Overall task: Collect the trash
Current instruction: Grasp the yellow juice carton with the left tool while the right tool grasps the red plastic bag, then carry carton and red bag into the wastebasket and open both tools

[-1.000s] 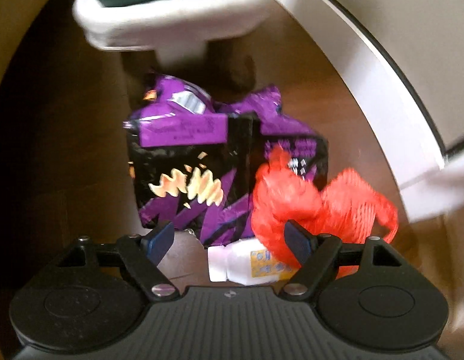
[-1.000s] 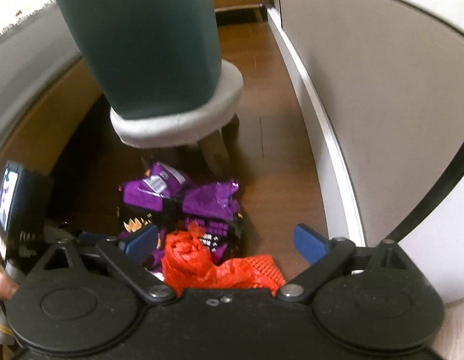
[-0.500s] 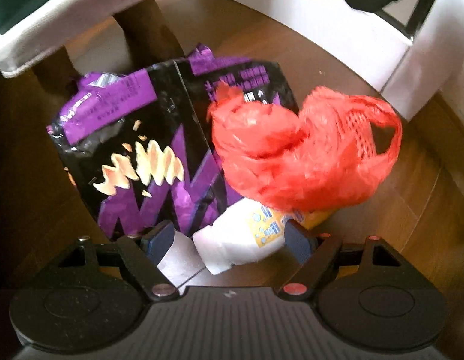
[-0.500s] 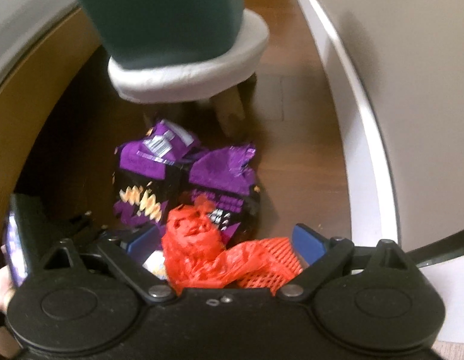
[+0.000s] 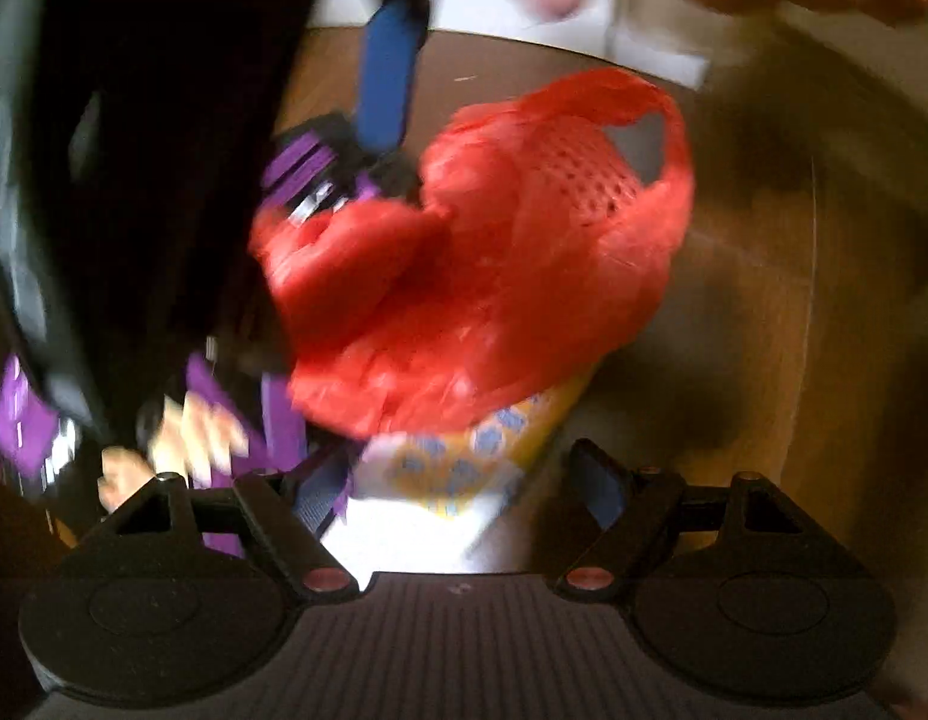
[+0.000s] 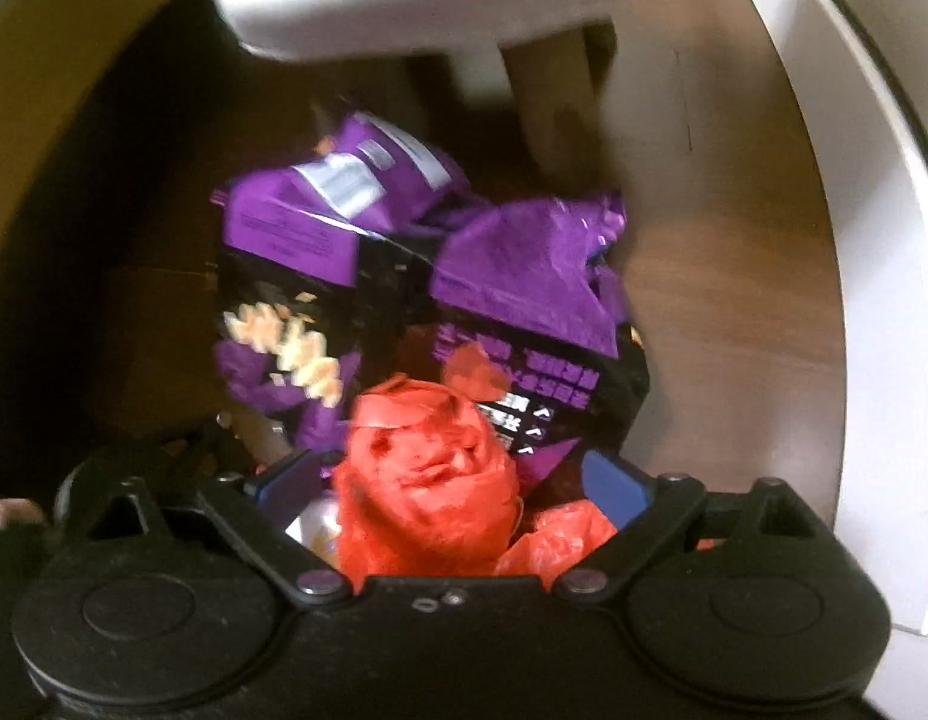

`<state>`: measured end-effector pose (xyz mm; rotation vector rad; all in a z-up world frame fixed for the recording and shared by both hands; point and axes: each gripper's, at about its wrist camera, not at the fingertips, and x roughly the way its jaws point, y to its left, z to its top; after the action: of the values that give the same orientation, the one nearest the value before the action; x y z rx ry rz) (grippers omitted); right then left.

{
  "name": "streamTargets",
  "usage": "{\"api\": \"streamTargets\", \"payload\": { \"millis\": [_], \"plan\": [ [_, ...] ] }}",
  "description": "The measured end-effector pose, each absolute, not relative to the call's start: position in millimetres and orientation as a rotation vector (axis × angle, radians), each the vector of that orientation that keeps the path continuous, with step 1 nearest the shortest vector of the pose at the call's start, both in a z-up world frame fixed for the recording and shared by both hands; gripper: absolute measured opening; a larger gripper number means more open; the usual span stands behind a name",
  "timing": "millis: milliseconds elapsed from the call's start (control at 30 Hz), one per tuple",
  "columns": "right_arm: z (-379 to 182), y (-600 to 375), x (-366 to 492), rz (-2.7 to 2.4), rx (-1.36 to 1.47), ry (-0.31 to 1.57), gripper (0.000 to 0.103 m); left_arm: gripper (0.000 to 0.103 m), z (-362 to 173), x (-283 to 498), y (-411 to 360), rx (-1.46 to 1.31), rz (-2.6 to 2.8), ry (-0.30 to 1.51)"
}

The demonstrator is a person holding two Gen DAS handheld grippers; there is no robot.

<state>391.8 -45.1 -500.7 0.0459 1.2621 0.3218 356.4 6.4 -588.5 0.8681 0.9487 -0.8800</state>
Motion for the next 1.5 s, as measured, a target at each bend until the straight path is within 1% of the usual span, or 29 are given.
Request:
{"api": "streamTargets", "payload": {
  "millis": [67, 233, 300, 367, 400, 533, 633, 700, 733, 800, 867, 1133, 1500],
  "plan": [
    [-508, -47, 393, 0.315, 0.084, 1.297, 0.089, 0.081, -594, 358, 0, 0.862, -0.902, 0.961],
    [-523, -42, 394, 0.28, 0.114, 1.328, 0.076, 0.081, -601, 350, -3, 0.83, -0.895, 0.951],
    [-524, -42, 394, 0.281, 0.121, 1.323, 0.066, 0.081, -602, 347, -4, 0.806, -0.881, 0.952],
    [-524, -43, 393, 0.277, 0.114, 1.328, 0.064, 0.08, -603, 345, -4, 0.784, -0.865, 0.965],
    [-523, -44, 391, 0.277, 0.108, 1.321, 0.063, 0.077, -603, 344, -5, 0.778, -0.862, 0.967],
    [-509, -59, 384, 0.26, 0.109, 1.29, 0.062, 0.073, -601, 344, -8, 0.753, -0.834, 0.982],
    [-492, -79, 378, 0.226, 0.138, 1.265, 0.061, 0.069, -600, 345, -5, 0.716, -0.812, 1.001],
    [-480, -95, 373, 0.206, 0.171, 1.253, 0.061, 0.062, -597, 346, 6, 0.678, -0.79, 1.024],
    [-474, -101, 370, 0.193, 0.175, 1.245, 0.061, 0.06, -594, 346, 8, 0.664, -0.775, 1.034],
    [-464, -115, 364, 0.17, 0.197, 1.237, 0.061, 0.055, -593, 348, 13, 0.637, -0.754, 1.053],
    [-452, -127, 356, 0.145, 0.217, 1.217, 0.061, 0.053, -592, 349, 19, 0.604, -0.742, 1.069],
    [-410, -154, 343, 0.094, 0.28, 1.114, 0.06, 0.053, -559, 359, 38, 0.458, -0.704, 1.062],
    [-326, -153, 368, 0.139, 0.255, 0.877, 0.06, 0.053, -464, 391, 56, 0.281, -0.612, 0.907]
  ]
}}
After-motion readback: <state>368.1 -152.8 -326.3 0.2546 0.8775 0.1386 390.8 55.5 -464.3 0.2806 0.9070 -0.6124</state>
